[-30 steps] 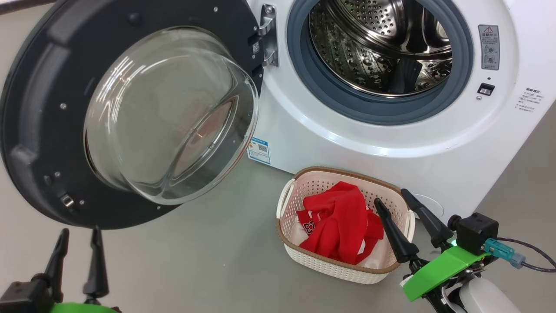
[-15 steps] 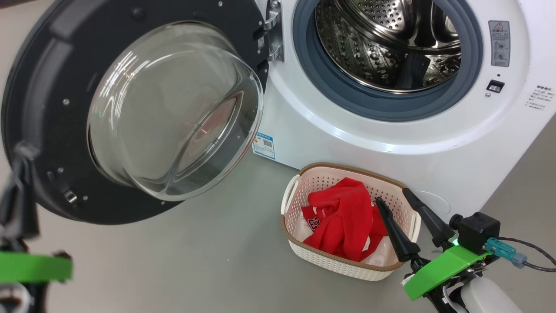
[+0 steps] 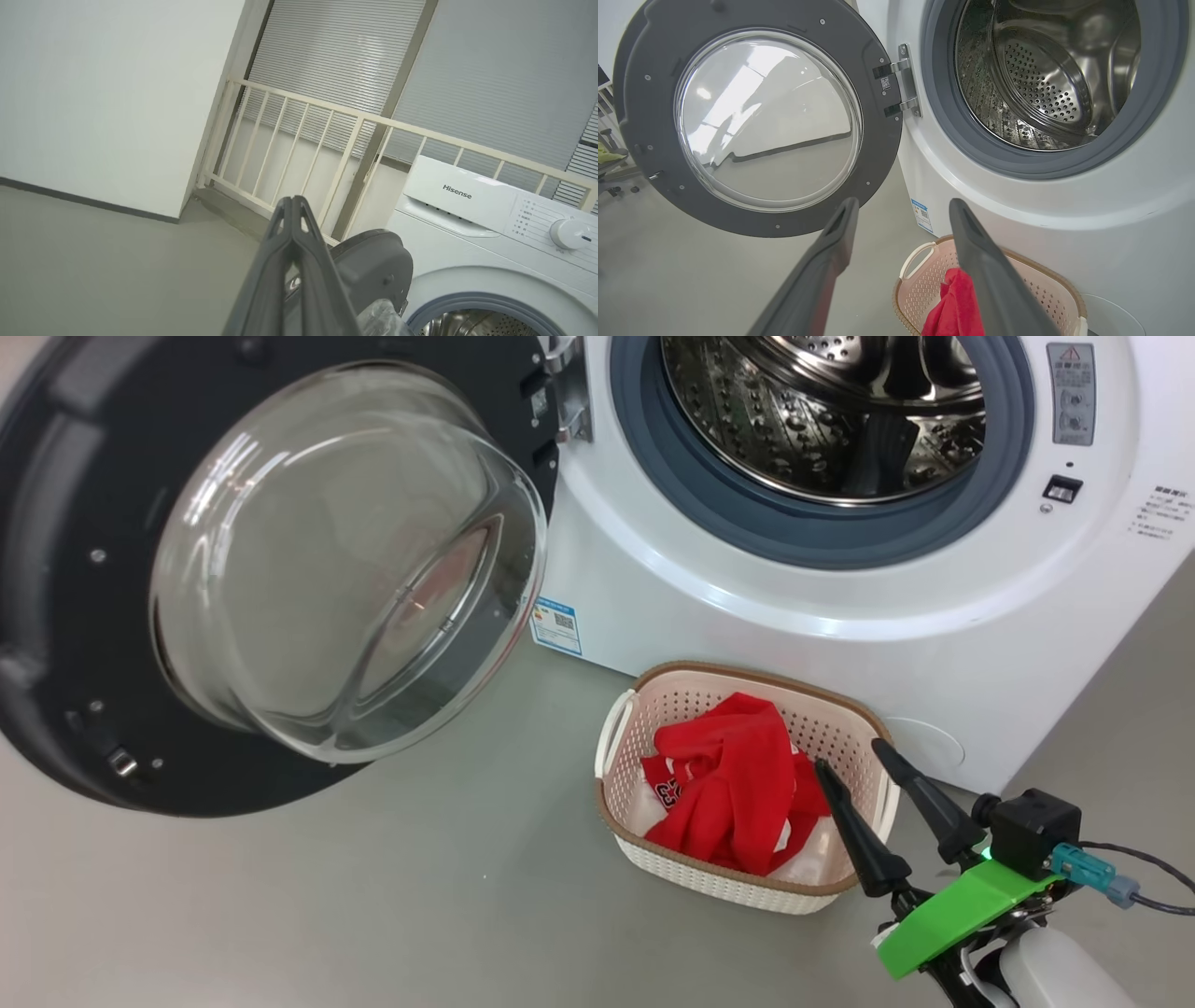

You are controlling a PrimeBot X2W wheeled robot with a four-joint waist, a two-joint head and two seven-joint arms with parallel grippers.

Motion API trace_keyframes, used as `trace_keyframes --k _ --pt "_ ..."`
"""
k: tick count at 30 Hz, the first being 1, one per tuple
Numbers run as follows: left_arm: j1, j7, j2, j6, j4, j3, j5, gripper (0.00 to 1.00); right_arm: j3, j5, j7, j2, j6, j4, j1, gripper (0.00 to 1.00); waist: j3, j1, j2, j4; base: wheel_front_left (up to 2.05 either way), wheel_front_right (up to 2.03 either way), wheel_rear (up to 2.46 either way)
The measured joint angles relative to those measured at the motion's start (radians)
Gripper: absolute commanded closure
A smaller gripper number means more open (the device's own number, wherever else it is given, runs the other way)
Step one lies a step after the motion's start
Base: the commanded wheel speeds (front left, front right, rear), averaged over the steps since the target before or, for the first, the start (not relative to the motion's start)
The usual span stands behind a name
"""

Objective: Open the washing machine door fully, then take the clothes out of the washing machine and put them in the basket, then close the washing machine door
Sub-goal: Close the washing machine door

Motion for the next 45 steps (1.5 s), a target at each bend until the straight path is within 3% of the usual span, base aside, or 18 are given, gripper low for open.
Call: trace_keyframes --k 8,18,29,45 --pt "-0.168 0.117 0.012 -0.010 0.320 0.104 -0.210 1.00 0.007 0.000 0.000 -0.017 0.000 -0.001 -0.030 0.00 0.036 0.0000 0.0000 -0.028 0.00 0.00 0.00" --pt "-0.297 0.244 0.014 -0.006 0.650 0.193 -0.370 1.00 0.017 0.000 0.000 -0.028 0.000 -0.001 -0.064 0.00 0.085 0.0000 0.0000 -0.082 0.00 0.00 0.00" --pt "-0.347 0.388 0.033 0.015 0.768 0.169 -0.400 1.00 0.006 0.000 0.000 -0.028 0.000 -0.002 -0.067 0.00 0.112 0.0000 0.0000 -0.117 0.00 0.00 0.00" --pt "-0.334 0.617 0.040 0.011 0.700 0.091 -0.426 1.00 -0.007 0.000 0.000 -0.010 0.000 -0.001 -0.067 0.00 0.084 0.0000 0.0000 -0.113 0.00 0.00 0.00"
